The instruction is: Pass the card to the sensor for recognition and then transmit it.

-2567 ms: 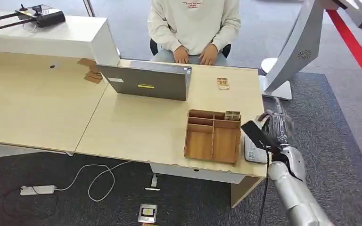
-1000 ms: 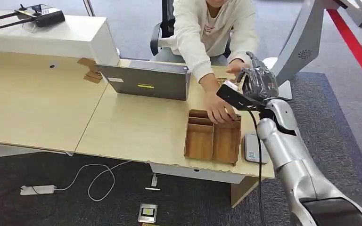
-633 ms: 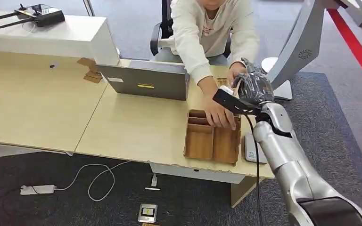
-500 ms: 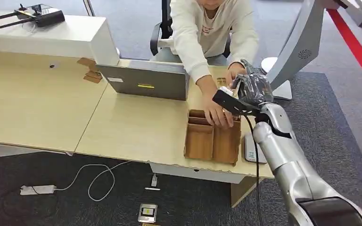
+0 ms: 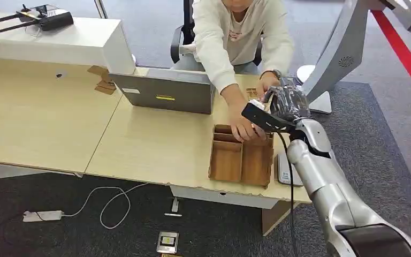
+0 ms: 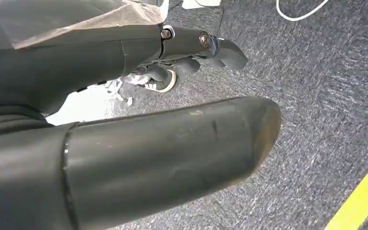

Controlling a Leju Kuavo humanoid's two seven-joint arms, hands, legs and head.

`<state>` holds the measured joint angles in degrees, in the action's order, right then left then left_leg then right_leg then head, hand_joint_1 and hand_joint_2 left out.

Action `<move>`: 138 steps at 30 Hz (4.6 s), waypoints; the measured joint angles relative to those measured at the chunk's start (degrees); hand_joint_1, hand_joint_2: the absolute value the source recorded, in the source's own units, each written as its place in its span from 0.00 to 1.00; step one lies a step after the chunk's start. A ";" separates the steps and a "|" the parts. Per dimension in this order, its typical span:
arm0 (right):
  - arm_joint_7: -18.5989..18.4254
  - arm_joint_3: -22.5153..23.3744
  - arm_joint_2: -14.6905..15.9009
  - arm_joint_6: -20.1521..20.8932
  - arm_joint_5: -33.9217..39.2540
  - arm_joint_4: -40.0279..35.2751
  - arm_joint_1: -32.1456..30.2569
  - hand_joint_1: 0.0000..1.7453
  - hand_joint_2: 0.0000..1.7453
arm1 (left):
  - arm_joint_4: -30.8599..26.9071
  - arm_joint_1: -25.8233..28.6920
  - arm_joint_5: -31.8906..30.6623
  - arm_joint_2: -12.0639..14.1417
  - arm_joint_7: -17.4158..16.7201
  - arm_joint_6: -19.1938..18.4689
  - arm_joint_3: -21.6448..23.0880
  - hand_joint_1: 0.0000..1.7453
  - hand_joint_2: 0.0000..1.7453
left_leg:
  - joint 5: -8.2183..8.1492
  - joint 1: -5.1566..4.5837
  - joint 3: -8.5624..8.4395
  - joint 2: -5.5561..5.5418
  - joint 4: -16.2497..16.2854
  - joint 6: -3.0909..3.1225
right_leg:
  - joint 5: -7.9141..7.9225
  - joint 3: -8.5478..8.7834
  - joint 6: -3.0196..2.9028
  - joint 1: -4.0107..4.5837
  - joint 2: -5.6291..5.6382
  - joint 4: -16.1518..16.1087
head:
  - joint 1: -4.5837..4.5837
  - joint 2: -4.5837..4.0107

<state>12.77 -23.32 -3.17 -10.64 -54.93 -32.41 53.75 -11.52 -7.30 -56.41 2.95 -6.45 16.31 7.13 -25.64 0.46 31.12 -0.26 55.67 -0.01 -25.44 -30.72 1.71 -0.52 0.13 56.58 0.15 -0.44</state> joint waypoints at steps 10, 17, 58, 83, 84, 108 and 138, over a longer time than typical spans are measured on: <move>-0.33 -0.02 0.17 0.11 -0.04 0.00 -0.03 1.00 1.00 | 0.00 0.00 -0.07 0.00 -0.02 0.33 0.04 0.00 0.00 | 0.00 0.00 0.00 0.00 0.00 0.00 | 0.00 0.00 0.00 0.00 0.00 0.00 | 0.00 0.00; -0.33 0.00 0.24 0.11 -0.09 0.00 -0.09 1.00 1.00 | 0.00 0.00 -0.11 -0.02 -0.04 0.37 0.07 0.00 0.00 | 0.00 0.00 0.00 0.00 0.00 0.00 | 0.00 0.00 0.00 0.00 0.00 0.00 | 0.00 0.00; -7.67 3.56 7.56 -9.13 6.16 -12.69 -7.54 0.00 1.00 | 0.02 0.42 4.61 -0.09 -1.27 1.33 0.99 0.00 0.00 | -0.02 -0.01 -0.02 -0.04 0.06 0.02 | -0.01 0.01 0.02 -0.02 -0.04 -0.13 | 0.00 0.00; -7.52 25.77 19.60 -16.76 8.63 0.11 -29.84 0.00 1.00 | 0.02 0.21 7.58 -0.92 -3.89 1.57 -0.61 0.00 0.00 | -0.12 -0.05 0.01 -0.05 0.00 0.10 | -0.06 0.06 0.08 -0.04 -0.02 -0.12 | 0.00 0.00; -7.52 25.77 19.19 -16.42 8.89 0.22 -29.59 0.00 1.00 | 0.02 0.21 7.48 -0.92 -3.69 1.57 -0.61 0.00 0.00 | -0.12 -0.06 0.01 -0.04 0.00 0.10 | -0.06 0.07 0.08 -0.04 -0.02 -0.12 | 0.00 0.00; -7.65 24.42 13.62 -12.05 18.64 -7.56 -28.10 0.00 1.00 | 0.02 0.16 5.42 -1.07 -2.06 1.60 -0.59 0.00 0.00 | -0.12 -0.07 0.01 -0.05 0.00 0.10 | -0.06 0.09 0.08 -0.05 -0.03 -0.11 | 0.00 0.00; -9.31 9.76 8.61 -3.43 18.23 -28.24 -25.75 0.00 1.00 | 0.02 0.09 4.04 -0.85 -0.48 1.70 -0.39 0.00 0.00 | -0.10 -0.06 0.00 -0.05 -0.01 0.08 | -0.05 0.07 0.06 -0.05 -0.03 -0.06 | -0.02 0.00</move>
<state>3.45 -13.56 5.44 -14.07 -36.70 -60.65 28.00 -11.50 -7.21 -52.37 2.10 -6.93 18.01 6.73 -25.74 0.39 31.12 -0.31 55.66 0.07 -25.49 -30.65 1.77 -0.57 0.10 56.52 0.13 -0.44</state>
